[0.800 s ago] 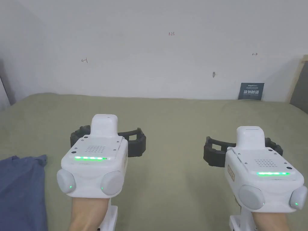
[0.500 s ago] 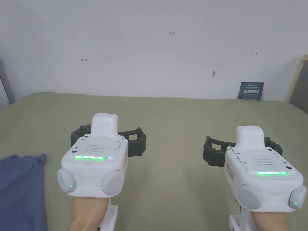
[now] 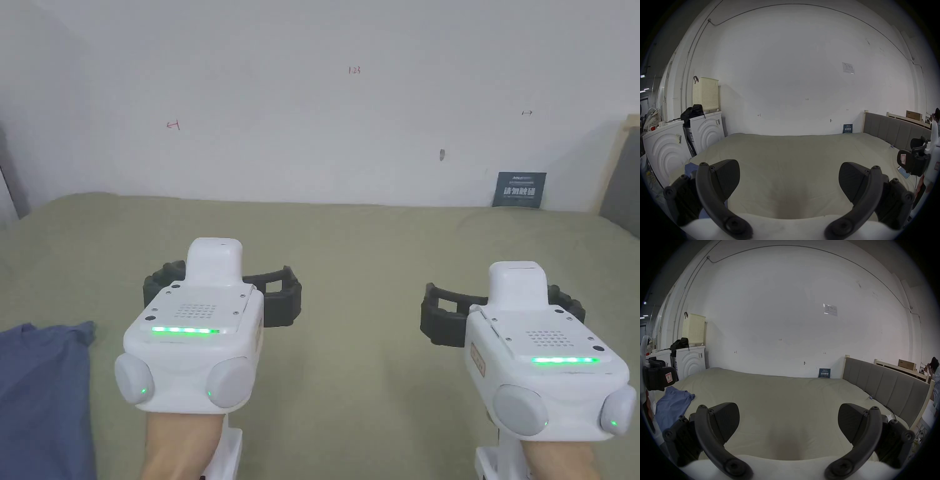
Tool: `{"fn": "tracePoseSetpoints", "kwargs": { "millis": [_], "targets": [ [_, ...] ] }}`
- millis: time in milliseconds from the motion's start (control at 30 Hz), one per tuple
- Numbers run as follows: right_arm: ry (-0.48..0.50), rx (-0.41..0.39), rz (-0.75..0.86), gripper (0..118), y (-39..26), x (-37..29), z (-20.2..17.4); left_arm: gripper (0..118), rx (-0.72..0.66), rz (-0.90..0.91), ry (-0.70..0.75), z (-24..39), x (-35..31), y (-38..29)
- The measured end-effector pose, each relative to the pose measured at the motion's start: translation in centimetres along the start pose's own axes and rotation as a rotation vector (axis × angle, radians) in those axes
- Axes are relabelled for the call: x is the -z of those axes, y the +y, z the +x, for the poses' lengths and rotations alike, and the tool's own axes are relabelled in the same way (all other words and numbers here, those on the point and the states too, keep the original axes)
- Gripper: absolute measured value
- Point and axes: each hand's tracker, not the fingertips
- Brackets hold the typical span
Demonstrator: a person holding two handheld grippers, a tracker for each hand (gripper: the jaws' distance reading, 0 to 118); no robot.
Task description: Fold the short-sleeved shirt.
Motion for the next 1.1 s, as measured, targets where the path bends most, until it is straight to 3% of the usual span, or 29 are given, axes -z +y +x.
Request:
{"fn": "tracePoseSetpoints", "kwargs": {
  "millis": [1100],
  "targets": [
    [0.001,-0.014,0.023,118,-0.04,-0.3,-0.05,118,0.004,0.01,-0.014,0.35,-0.61,0.41]
  ]
}}
